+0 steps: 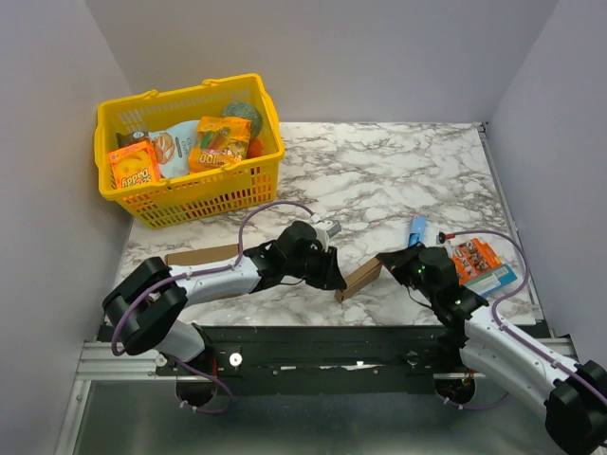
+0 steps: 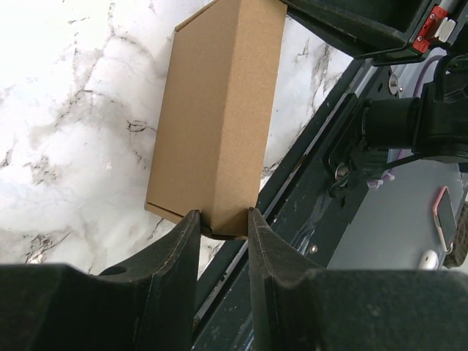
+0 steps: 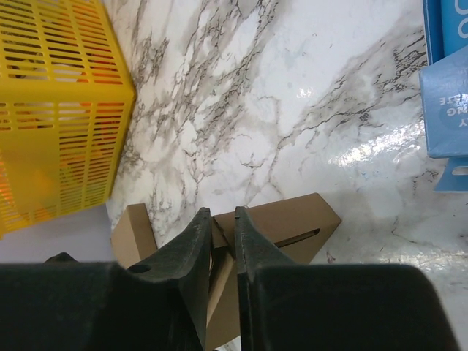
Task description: Fold the paper box
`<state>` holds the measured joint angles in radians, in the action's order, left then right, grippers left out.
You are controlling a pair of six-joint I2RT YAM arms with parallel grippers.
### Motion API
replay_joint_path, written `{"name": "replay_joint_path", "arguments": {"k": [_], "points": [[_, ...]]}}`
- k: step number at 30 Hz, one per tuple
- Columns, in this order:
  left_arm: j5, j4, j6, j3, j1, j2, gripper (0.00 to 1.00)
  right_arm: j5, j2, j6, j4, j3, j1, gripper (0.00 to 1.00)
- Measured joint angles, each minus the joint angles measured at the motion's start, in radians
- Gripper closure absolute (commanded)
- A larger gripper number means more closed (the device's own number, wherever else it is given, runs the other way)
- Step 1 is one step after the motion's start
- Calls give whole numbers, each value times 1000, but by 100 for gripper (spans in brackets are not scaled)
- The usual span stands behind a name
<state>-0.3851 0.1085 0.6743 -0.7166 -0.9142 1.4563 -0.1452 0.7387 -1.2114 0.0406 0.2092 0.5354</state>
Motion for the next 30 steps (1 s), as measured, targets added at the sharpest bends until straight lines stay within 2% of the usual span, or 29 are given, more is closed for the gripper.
{"name": "replay_joint_path", "arguments": {"k": [4,5,12,19,23,30], "points": [[0,-8,-5,-7,0,6,99,0,-11,29,-21,13,0,80],[-1,-8,-6,-9,-2,8,99,1,-13,35,-27,17,0,74],[-19,-10,-16,-25,-5,33,100,2,-33,64,-68,40,0,54],[-28,-6,-21,-29,-5,41,100,-1,-75,40,-111,44,0,52],[-35,-2,-25,-29,-6,42,100,-18,-148,23,-172,33,0,45],[-38,11,-31,-34,-13,50,100,-37,-221,-13,-225,4,2,37]]}}
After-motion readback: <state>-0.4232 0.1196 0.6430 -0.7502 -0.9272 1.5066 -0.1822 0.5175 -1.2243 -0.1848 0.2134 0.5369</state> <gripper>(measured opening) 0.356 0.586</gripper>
